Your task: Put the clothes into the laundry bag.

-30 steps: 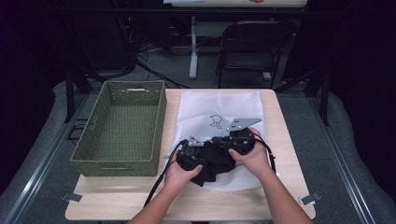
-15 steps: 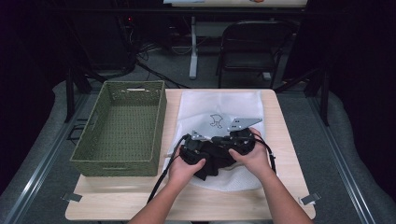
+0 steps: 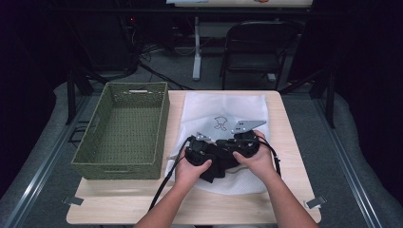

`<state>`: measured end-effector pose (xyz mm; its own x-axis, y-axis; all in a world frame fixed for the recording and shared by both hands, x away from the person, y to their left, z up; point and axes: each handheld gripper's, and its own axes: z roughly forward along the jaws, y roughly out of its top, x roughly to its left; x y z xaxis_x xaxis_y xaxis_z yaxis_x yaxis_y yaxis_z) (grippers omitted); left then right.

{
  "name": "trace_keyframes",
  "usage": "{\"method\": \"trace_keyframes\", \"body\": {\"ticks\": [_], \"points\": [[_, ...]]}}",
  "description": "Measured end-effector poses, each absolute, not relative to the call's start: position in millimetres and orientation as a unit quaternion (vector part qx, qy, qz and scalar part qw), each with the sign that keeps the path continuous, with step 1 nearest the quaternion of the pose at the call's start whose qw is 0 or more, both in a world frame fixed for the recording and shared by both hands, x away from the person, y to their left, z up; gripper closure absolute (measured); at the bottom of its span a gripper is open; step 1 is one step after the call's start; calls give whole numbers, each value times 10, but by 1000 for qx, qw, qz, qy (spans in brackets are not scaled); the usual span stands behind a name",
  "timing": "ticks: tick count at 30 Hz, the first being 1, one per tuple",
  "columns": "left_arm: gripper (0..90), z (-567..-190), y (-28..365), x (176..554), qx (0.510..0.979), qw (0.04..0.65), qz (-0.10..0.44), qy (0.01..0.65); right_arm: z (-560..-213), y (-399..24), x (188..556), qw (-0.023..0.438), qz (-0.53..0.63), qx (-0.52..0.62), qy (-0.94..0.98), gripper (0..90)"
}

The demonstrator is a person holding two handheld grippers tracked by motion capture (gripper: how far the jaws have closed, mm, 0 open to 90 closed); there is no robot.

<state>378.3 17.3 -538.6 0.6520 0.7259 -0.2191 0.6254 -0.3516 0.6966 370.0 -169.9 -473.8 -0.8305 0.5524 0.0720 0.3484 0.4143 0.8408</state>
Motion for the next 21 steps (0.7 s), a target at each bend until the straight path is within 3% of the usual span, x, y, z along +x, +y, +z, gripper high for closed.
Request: {"method": "trace_keyframes", "body": {"ticks": [8, 21], "points": [[472, -5378, 195, 3709, 823, 379, 83, 415, -4738, -1736, 3712, 109, 471, 275, 831, 893], [446, -5318, 253, 3621, 839, 359, 113, 394, -4745, -1732, 3711, 111, 470, 275, 831, 894]]}}
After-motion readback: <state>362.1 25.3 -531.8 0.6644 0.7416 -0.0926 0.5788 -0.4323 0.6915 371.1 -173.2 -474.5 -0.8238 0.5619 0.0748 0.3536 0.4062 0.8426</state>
